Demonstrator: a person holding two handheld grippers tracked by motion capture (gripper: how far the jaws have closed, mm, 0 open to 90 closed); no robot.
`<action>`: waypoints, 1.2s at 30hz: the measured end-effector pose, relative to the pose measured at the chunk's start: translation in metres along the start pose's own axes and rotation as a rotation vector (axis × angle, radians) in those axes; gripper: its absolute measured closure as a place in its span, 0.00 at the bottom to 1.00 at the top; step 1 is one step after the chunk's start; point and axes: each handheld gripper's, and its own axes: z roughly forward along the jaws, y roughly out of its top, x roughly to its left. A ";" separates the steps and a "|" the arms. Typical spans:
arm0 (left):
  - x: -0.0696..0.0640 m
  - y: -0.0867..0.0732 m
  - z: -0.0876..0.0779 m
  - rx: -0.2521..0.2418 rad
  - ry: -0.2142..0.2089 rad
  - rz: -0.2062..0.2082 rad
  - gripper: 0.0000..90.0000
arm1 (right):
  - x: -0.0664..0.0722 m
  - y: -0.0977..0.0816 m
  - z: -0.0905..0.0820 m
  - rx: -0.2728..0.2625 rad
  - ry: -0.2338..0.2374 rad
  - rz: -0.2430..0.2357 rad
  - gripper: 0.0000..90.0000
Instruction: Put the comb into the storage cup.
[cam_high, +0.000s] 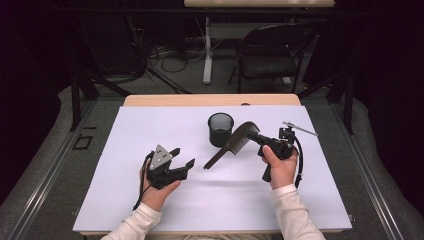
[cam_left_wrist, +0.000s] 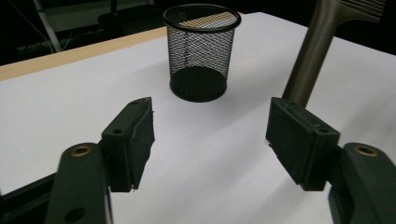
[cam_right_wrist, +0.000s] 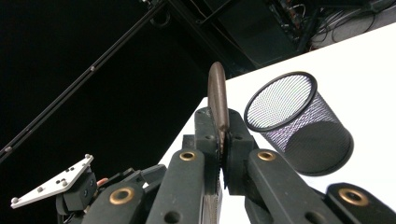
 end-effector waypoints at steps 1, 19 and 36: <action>0.003 0.000 0.000 0.000 -0.002 -0.010 0.33 | 0.000 0.000 -0.001 -0.012 -0.001 -0.002 0.97; 0.042 0.007 -0.016 -0.031 0.059 -0.081 0.20 | 0.003 0.009 -0.018 -0.091 -0.049 -0.070 0.97; 0.049 0.006 -0.026 -0.047 0.085 -0.068 0.17 | 0.002 0.018 -0.032 -0.158 -0.064 -0.078 0.97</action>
